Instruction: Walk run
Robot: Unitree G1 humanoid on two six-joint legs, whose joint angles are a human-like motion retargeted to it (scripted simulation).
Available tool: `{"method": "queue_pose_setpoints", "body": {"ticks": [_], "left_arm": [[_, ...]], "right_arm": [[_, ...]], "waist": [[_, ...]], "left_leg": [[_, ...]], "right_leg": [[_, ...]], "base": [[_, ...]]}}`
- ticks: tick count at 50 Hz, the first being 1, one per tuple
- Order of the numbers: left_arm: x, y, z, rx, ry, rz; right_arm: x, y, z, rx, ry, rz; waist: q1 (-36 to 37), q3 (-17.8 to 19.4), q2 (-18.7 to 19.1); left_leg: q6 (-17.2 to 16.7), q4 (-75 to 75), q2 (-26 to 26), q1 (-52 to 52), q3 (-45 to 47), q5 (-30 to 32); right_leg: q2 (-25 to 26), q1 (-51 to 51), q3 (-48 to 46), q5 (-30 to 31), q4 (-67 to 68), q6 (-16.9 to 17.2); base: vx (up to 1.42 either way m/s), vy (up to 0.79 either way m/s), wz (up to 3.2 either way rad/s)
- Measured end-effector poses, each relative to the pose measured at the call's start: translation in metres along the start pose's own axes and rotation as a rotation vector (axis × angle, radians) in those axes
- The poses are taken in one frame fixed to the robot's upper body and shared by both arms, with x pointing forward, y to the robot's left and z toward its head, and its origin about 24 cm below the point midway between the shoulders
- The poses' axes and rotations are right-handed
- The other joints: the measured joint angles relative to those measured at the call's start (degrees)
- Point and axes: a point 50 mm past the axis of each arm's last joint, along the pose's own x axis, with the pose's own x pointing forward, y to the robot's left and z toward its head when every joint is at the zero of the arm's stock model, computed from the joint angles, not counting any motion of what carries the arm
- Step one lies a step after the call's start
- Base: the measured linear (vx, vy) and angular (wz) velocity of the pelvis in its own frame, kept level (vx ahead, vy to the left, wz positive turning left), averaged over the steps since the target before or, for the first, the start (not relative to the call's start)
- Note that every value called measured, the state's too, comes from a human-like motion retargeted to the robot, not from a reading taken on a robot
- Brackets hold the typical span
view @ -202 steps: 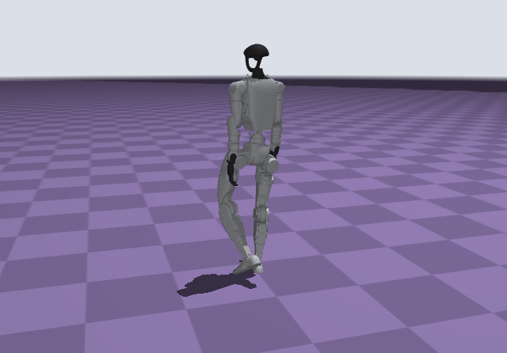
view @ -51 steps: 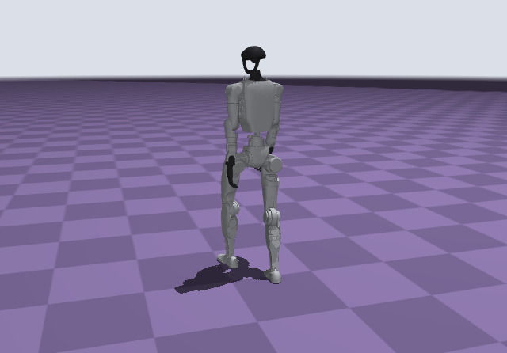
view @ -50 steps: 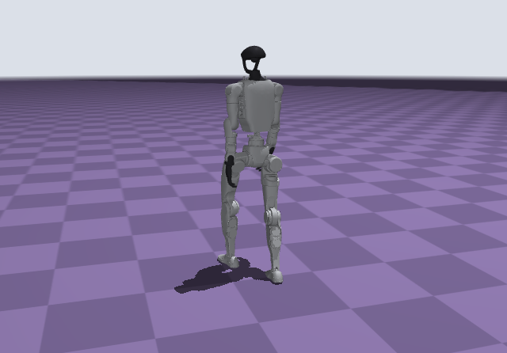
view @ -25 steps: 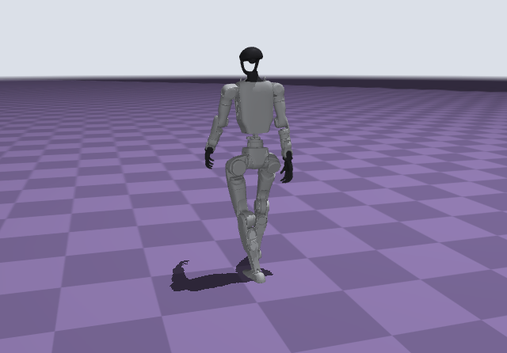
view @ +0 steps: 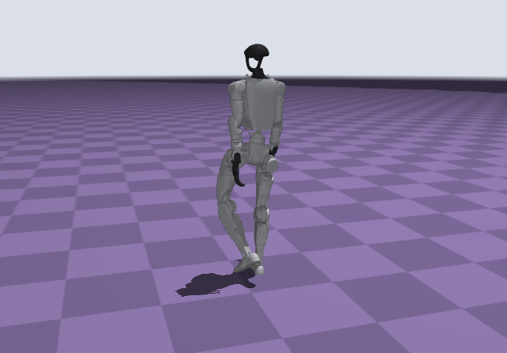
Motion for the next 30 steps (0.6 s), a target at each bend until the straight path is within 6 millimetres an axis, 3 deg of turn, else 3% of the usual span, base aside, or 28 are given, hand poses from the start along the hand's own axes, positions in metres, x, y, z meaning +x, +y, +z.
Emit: {"method": "queue_pose_setpoints", "body": {"ticks": [3, 7, 12, 16, 20, 23, 25, 27, 30], "left_arm": [[-0.002, -0.006, -0.018, -0.028, 0.058, -0.016], [-0.003, -0.008, -0.022, -0.038, 0.081, -0.022], [0.0, -0.001, -0.005, -0.03, 0.033, -0.029], [0.002, 0.01, 0.02, 0.012, -0.031, 0.003], [0.002, 0.02, 0.055, 0.029, -0.126, 0.02], [-0.001, 0.03, 0.086, 0.037, -0.221, 0.047], [-0.005, 0.043, 0.109, 0.039, -0.292, 0.071], [-0.013, 0.062, 0.134, 0.046, -0.367, 0.113], [-0.027, 0.089, 0.167, 0.072, -0.471, 0.186]], "right_arm": [[0.005, 0.001, 0.029, -0.005, -0.096, 0.012], [0.007, 0.002, 0.057, -0.02, -0.192, 0.019], [0.007, 0.007, 0.058, -0.036, -0.195, 0.041], [0.004, 0.006, 0.023, -0.031, -0.085, 0.042], [-0.007, 0.001, -0.028, -0.052, 0.077, 0.022], [-0.02, -0.006, -0.064, -0.078, 0.194, -0.008], [-0.028, -0.01, -0.082, -0.103, 0.256, -0.024], [-0.033, -0.012, -0.093, -0.11, 0.295, -0.033], [-0.042, -0.011, -0.11, -0.076, 0.353, -0.033]], "waist": [[1.25, 0.69, 1.93], [4.34, 2.36, 5.46], [7.02, 3.23, 6.88], [7.04, 1.81, 6.6], [8.18, 0.31, 6.87], [7.41, -0.59, 10.47], [7.08, -0.97, 12.67], [6.58, -1.22, 13.31], [4.51, -1.42, 12.64]], "left_leg": [[-4.53, -12.98, -0.3, -3.2, -1.74, 0.66], [-12.79, -32.53, -0.56, -4.63, -11.41, 3.31], [-15.9, -41.53, 0.41, -5.36, -15.82, 5.89], [-10.37, -36.29, -1.08, -4.76, -14.53, 5.59], [-7.34, -30.71, -1.34, -4.08, -15.91, -0.79], [-5.4, -33.58, 1.95, 1.47, -14.52, -3.43], [-5.24, -34.18, 3.8, 3.67, -15.41, -5.11], [-5.08, -35.66, 4.69, 5.58, -14.37, -6.17], [-4.11, -39.08, 3.19, 8.77, -14.45, -6.5]], "right_leg": [[3.7, 3.63, -0.7, -1.48, -2.46, -0.5], [9.17, 8.99, 0.25, -3.93, -4.66, -0.89], [10.85, 14.57, 2.78, -6.25, -4.76, 0.09], [9.57, 17.28, 2.91, -3.94, -2.2, 3.3], [7.73, 16.62, 7.15, 6.89, 6.25, 6.89], [8.05, 12.89, 5.9, 18.08, 18.75, 5.72], [6.46, 7.7, 3.72, 21.24, 30.76, 3.33], [4.76, 0.68, 3.5, 16.48, 40.92, 2.48], [3.45, -8.51, 3.46, 12.33, 46.26, 4.14]], "base": [[0.57, -0.12, -0.16], [0.56, -0.06, -0.53], [0.7, 0.03, -0.58], [0.74, 0.1, -0.13], [0.84, 0.15, -0.57], [0.74, 0.16, -0.33], [0.58, 0.11, -0.63], [0.62, 0.07, -0.51], [0.53, 0.01, 0.18]]}}
